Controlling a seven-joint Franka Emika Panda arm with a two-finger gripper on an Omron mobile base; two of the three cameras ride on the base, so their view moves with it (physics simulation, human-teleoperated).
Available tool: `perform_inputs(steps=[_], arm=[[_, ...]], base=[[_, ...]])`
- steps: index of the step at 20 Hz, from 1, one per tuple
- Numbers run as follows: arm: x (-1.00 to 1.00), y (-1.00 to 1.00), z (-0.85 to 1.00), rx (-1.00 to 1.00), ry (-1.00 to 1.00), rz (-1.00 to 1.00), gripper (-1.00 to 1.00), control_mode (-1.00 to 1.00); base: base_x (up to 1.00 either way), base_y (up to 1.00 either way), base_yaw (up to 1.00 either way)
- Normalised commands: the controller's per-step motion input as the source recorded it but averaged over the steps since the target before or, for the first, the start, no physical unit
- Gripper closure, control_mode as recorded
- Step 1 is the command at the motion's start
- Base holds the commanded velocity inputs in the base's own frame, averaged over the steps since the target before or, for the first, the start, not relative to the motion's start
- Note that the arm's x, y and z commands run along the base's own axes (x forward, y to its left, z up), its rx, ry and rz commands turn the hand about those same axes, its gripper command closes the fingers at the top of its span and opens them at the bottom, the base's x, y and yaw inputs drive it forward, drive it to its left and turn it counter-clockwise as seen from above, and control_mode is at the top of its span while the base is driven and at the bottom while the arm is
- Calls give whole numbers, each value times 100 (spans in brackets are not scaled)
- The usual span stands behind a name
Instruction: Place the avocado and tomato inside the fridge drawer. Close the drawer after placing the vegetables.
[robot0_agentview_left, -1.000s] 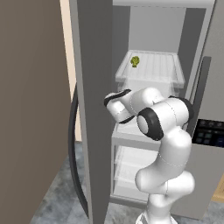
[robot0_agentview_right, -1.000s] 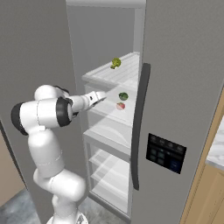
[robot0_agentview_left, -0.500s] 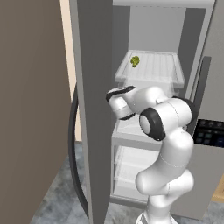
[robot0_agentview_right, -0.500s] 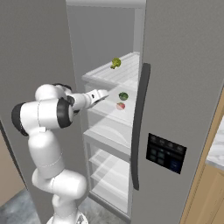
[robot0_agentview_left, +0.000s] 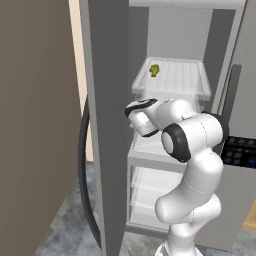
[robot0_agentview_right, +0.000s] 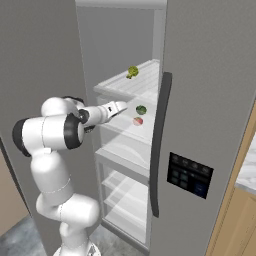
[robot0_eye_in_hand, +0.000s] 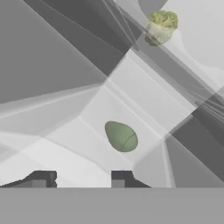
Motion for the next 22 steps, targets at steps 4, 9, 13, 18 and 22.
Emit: perform_inputs(steps=[4, 9, 13, 18, 22], arm=[[53, -38, 0, 5, 0, 1, -100, -100], [71, -33, 7, 7, 1, 0, -100, -100], [64, -31, 11, 9, 2, 0, -100, -100], [37, -24, 11, 7, 3, 0, -100, -100], [59, -30, 5, 6, 10, 0, -100, -100]], base=[[0, 0, 0], [0, 0, 0], [0, 0, 0], [0, 0, 0], [0, 0, 0]])
